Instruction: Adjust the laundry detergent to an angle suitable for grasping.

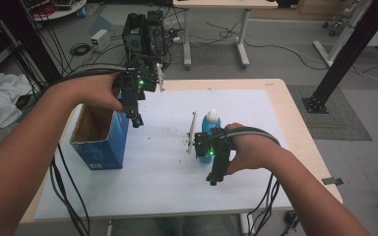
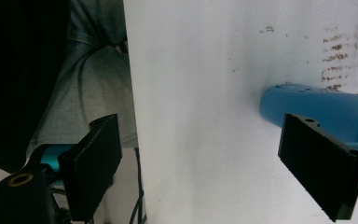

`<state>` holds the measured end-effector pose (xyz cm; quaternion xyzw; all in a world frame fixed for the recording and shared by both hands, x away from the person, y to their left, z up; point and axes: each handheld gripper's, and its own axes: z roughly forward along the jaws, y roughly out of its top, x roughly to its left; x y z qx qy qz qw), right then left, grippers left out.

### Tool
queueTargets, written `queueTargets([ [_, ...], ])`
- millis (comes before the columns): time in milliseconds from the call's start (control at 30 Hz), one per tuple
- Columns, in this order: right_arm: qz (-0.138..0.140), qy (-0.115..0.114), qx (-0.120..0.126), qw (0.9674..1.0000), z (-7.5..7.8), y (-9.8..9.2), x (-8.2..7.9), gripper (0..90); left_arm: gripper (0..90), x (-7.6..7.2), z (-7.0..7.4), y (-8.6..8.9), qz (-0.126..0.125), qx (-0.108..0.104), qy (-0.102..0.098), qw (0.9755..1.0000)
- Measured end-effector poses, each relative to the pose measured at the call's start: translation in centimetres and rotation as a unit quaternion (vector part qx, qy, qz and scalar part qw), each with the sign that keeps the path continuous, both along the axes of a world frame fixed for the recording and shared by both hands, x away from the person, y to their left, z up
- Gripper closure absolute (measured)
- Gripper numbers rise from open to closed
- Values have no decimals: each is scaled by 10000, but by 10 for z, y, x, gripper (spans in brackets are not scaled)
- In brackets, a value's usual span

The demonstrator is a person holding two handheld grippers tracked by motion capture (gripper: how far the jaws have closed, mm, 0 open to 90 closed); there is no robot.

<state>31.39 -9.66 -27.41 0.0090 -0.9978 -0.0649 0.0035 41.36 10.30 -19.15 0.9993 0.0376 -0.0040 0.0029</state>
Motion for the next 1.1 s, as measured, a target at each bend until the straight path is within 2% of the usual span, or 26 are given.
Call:
queueTargets([
  [167,-57,-20,70,10000,2,-3,-4,126,53,-1,0,-2,5,-7,-10,10000],
  [233,22,-52,31,10000,2,-5,-6,126,53,-2,0,-3,-12,-8,-12,10000],
  [367,-34,0,65,10000,2,-5,-7,126,53,-4,-1,-7,-47,-13,-12,10000],
  [433,53,-30,30,10000,1,-5,-5,126,53,-4,-1,-8,-59,-5,-40,10000],
  [467,-19,9,50,10000,1,-5,-6,126,53,-3,-1,-8,-40,-24,-19,10000],
  [567,46,3,25,10000,0,-5,-4,126,53,-2,-2,-7,-51,-23,-23,10000],
  [600,28,-22,23,10000,0,-5,-3,126,53,-2,-2,-7,-33,40,-8,10000],
  [633,33,36,25,10000,-1,-4,-3,126,53,-1,-3,-6,-37,-12,-28,10000],
  [700,64,-13,-7,10000,-1,-5,-2,126,53,-1,-3,-5,-31,-11,-19,10000],
  [800,-3,16,20,10000,-2,-5,-2,126,53,0,-3,-4,-27,32,0,10000],
  [1000,38,34,53,10000,-1,-5,-2,126,53,6,-3,-3,-6,-14,50,10000],
  [1100,42,34,33,10000,-1,-4,1,126,53,8,-2,-2,28,-30,-6,10000],
])
